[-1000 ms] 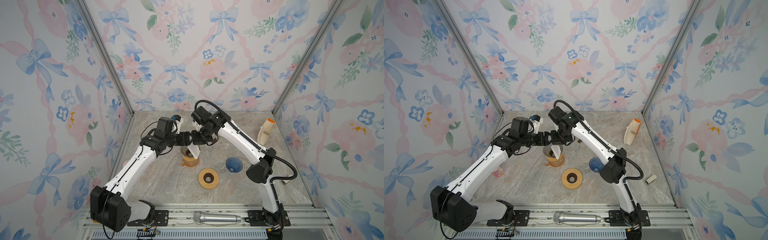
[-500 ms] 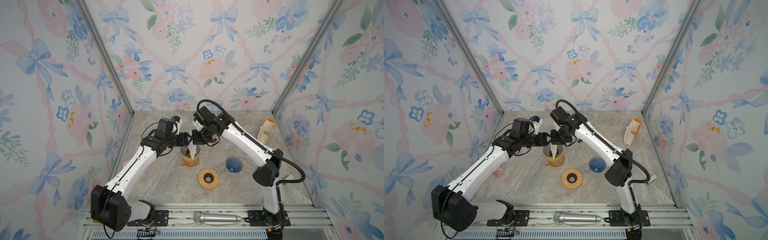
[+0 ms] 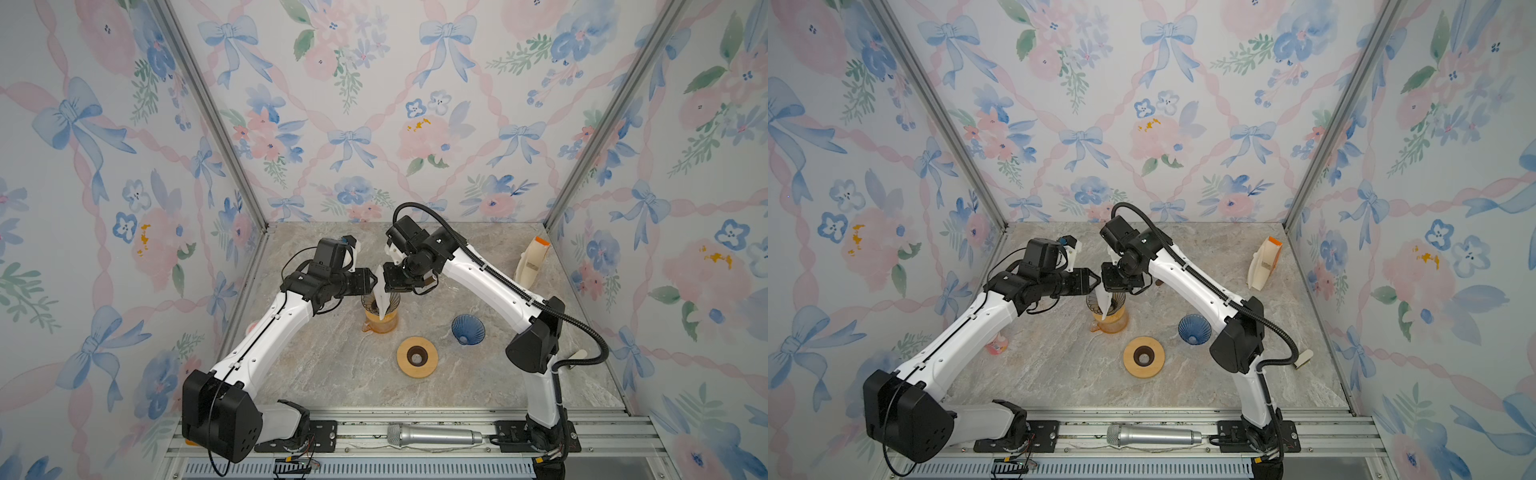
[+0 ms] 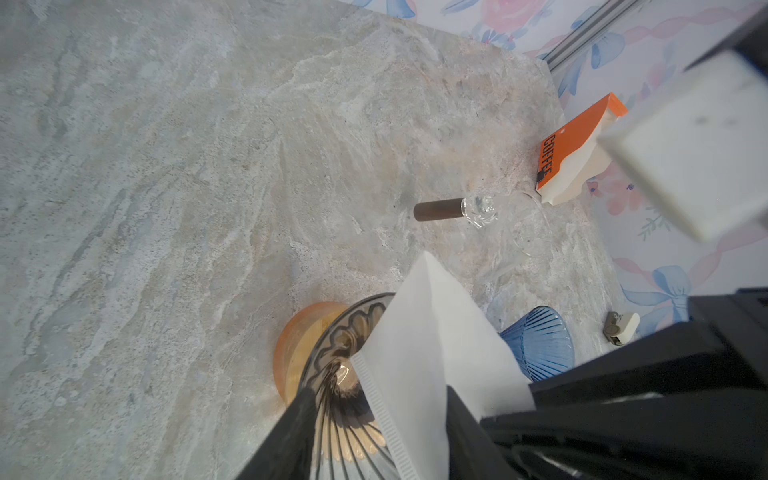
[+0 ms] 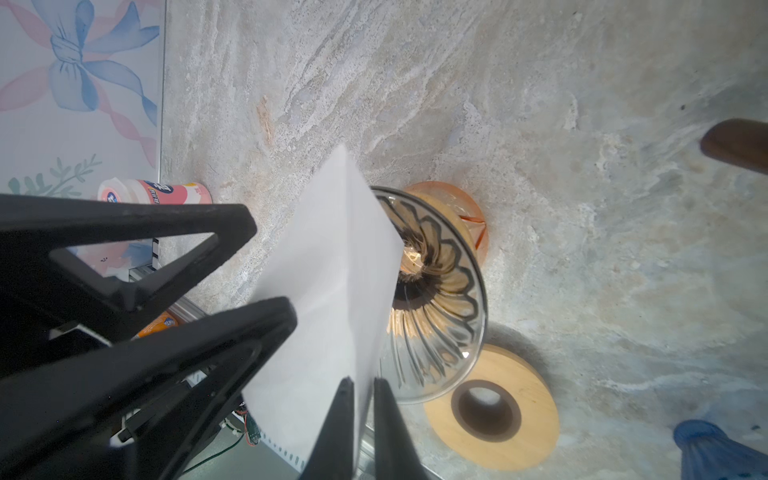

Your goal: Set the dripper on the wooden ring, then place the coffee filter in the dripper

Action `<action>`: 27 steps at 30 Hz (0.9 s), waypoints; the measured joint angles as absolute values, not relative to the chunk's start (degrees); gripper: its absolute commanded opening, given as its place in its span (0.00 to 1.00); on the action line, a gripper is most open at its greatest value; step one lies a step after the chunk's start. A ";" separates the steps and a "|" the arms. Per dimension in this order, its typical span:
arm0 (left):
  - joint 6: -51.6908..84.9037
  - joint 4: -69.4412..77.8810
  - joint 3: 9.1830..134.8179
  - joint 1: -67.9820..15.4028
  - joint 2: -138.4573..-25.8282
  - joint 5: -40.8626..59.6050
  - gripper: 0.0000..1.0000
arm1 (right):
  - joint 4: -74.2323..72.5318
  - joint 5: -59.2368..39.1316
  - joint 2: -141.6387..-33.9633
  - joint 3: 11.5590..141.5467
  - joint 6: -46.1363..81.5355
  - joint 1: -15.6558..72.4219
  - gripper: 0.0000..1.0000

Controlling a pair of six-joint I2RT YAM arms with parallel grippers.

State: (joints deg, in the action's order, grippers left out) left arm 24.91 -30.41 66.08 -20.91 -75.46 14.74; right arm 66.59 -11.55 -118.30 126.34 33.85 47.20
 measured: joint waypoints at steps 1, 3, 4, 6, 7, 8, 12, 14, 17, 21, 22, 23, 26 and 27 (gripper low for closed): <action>24.71 -30.41 66.08 -20.91 -75.57 14.74 0.47 | 66.59 -11.31 -118.30 126.34 33.74 47.20 0.19; 24.47 -30.57 66.08 -20.91 -75.68 14.74 0.46 | 66.61 -10.87 -118.30 126.34 33.43 47.20 0.20; 24.32 -30.59 66.08 -20.82 -75.70 14.74 0.45 | 66.63 -10.59 -118.30 126.34 33.34 47.20 0.20; 24.10 -30.59 66.08 -20.78 -75.77 14.74 0.44 | 66.81 -10.04 -118.30 126.34 32.95 47.18 0.20; 24.05 -30.59 66.06 -20.64 -75.81 14.74 0.44 | 66.92 -9.82 -118.30 126.34 32.82 47.13 0.21; 24.03 -30.57 66.04 -20.58 -75.85 14.74 0.44 | 67.05 -9.69 -118.30 126.34 32.71 46.96 0.21; 23.81 -30.59 65.80 -20.51 -76.38 14.76 0.43 | 67.31 -8.93 -118.30 126.34 32.21 46.87 0.21; 23.59 -30.65 65.73 -20.32 -76.77 14.72 0.42 | 67.44 -8.54 -118.32 126.34 31.92 46.87 0.21; 23.07 -31.24 65.73 -20.21 -77.34 13.91 0.41 | 67.75 -7.81 -118.43 126.34 31.42 46.87 0.21; 22.55 -32.80 65.73 -20.21 -77.84 12.38 0.41 | 68.93 -6.39 -118.65 126.34 30.41 46.87 0.21; 22.52 -33.17 65.73 -20.21 -77.84 12.14 0.41 | 69.08 -6.11 -118.76 126.34 30.35 46.87 0.21; 22.48 -33.52 65.73 -20.21 -77.84 11.81 0.41 | 69.30 -5.72 -118.87 126.34 30.09 46.87 0.21; 22.13 -34.11 65.73 -20.21 -77.84 11.49 0.42 | 69.56 -5.23 -119.42 126.34 29.47 46.87 0.21; 22.11 -34.13 65.73 -20.21 -77.84 11.49 0.42 | 69.67 -5.10 -119.61 126.34 29.30 46.87 0.21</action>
